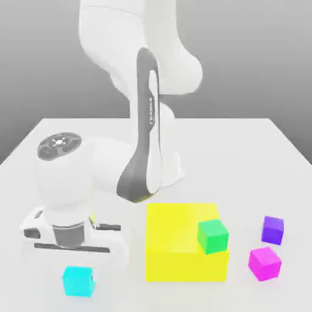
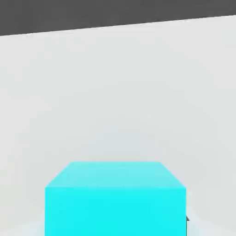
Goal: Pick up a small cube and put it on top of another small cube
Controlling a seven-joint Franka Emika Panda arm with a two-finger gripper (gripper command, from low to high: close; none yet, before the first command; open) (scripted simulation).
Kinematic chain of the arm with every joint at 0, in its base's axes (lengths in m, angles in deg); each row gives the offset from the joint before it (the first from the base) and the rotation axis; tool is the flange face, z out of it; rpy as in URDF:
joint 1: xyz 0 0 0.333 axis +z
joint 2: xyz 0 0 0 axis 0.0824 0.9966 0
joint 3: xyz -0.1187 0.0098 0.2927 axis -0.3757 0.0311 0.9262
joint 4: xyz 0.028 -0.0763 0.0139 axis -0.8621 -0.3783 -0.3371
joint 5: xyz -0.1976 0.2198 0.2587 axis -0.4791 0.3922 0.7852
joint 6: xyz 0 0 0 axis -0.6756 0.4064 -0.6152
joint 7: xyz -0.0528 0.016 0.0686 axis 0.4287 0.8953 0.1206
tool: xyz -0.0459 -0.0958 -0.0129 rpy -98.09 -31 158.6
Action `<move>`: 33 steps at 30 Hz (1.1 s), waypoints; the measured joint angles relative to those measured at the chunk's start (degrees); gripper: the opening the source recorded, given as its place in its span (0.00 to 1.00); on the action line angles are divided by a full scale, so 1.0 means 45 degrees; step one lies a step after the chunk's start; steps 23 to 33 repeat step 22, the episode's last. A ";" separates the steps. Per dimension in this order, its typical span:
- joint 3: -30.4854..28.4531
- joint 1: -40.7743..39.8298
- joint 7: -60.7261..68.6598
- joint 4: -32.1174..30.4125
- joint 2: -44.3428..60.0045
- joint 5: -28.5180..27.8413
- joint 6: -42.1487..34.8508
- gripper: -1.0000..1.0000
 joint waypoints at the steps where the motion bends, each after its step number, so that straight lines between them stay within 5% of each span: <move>1: -0.0114 0.0113 -0.0172 -0.0098 -0.0455 -0.0247 -0.0354 0.00; 13: 0.2597 0.3891 0.0637 -0.1322 -0.5868 -0.1759 -0.4453 0.00; 18: 0.3025 0.4233 0.0693 -0.1891 -0.5010 -0.2028 -0.2994 0.00; 19: 0.3029 0.4241 0.0679 -0.1976 -0.4716 -0.2053 -0.2614 1.00; 33: 0.3028 0.4242 0.0679 -0.1976 -0.4716 -0.2052 -0.2614 1.00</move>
